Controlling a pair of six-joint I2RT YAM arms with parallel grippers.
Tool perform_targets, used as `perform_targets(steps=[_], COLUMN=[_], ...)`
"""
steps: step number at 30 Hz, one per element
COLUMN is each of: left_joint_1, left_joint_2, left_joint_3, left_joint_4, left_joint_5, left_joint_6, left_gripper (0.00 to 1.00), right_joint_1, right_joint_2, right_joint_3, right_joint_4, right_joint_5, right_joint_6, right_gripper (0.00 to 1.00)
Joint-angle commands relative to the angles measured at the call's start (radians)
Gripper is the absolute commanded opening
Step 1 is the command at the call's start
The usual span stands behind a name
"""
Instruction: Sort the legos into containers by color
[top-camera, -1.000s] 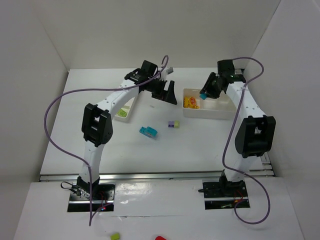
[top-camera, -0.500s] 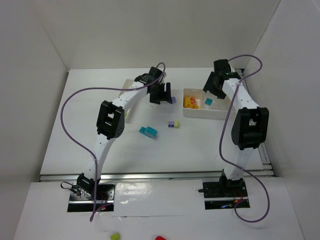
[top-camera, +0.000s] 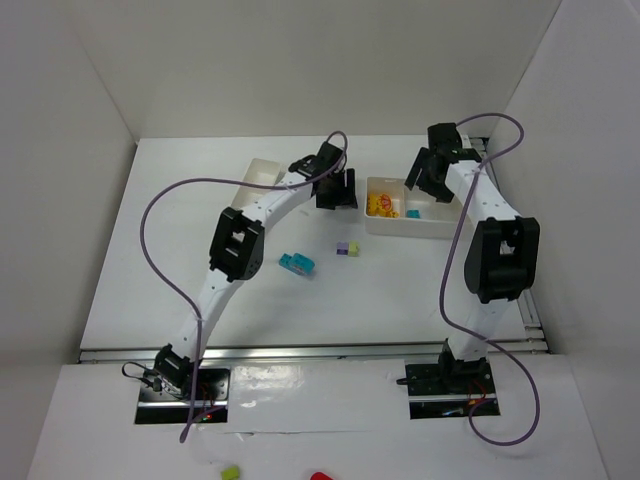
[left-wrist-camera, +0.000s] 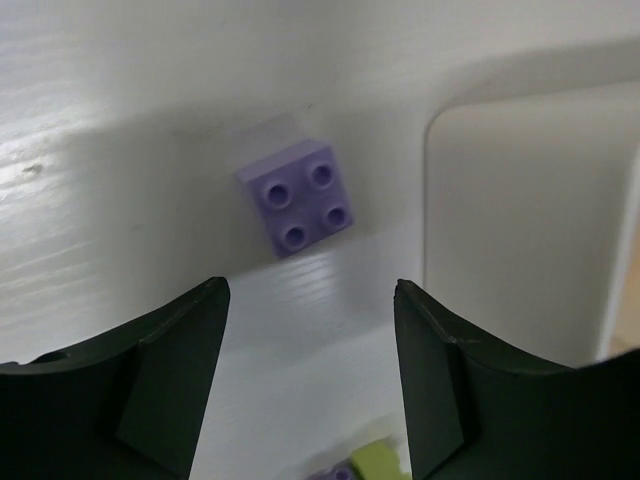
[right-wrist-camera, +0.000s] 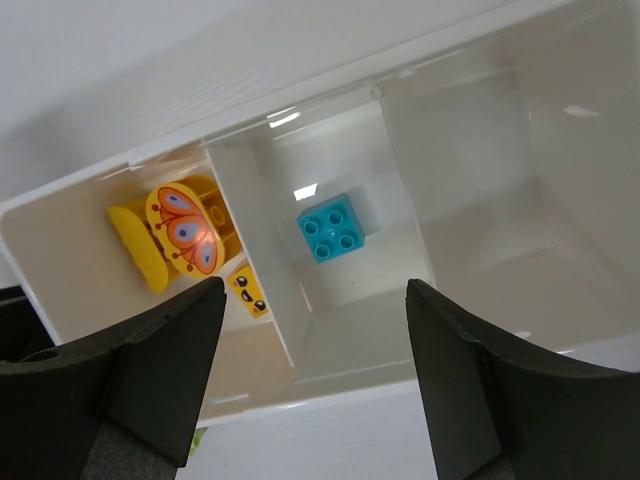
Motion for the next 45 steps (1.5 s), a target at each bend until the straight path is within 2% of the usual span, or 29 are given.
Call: perform_targets(steps=[1,7,10,14,19,21,24,27,28,32,36,41,45], left_joint_1=[-0.019,-0.051,-0.051,-0.051,-0.051,-0.042,-0.031,-0.031,-0.031,-0.022,0.058,0.142,0.216], left_joint_2=[0.03,0.061,0.085,0.122,0.11,0.091,0.082,0.032,0.01,-0.143,-0.309,-0.439,-0.453], left_joint_3=[0.068,0.081,0.081,0.118,0.091,0.068,0.068,0.023,0.005,-0.087,-0.196,-0.322,-0.394], left_joint_4=[0.065,0.074,0.064,0.064,0.037,0.037,0.025,0.014,0.014,0.014,0.014,-0.039,-0.039], left_joint_5=[-0.086,-0.247,-0.283,-0.317,-0.366,-0.378,-0.354,-0.354,-0.354,-0.363,-0.329,-0.372,-0.429], left_joint_6=[-0.037,-0.037,-0.037,-0.005,0.018,0.03,0.055,0.076,0.076,0.113,0.13,0.121,0.109], left_gripper=[0.75,0.72,0.72,0.67,0.58,0.47,0.42,0.34,0.27,0.16,0.0,0.0,0.0], right_joint_1=[0.0,0.0,0.0,0.0,0.0,0.0,0.0,0.0,0.0,0.009,0.02,0.092,0.135], right_joint_2=[-0.077,-0.087,-0.087,-0.096,-0.087,-0.078,-0.068,-0.059,-0.059,-0.059,-0.05,-0.013,0.015], right_joint_3=[-0.006,-0.006,-0.006,-0.006,-0.024,-0.024,-0.024,-0.015,-0.004,-0.004,0.01,0.088,0.123], right_joint_4=[0.038,0.028,0.028,0.028,0.028,0.037,0.038,0.038,0.048,0.048,0.057,0.039,0.021], right_joint_5=[-0.034,-0.056,-0.056,-0.065,-0.083,-0.084,-0.093,-0.093,-0.093,-0.102,-0.087,-0.073,-0.073], right_joint_6=[-0.022,-0.032,-0.041,-0.041,-0.041,-0.041,-0.041,-0.041,-0.041,-0.041,-0.032,-0.041,-0.041], right_gripper=[0.8,0.8,0.8,0.8,0.8,0.8,0.8,0.8,0.8,0.8,0.8,0.8,0.83])
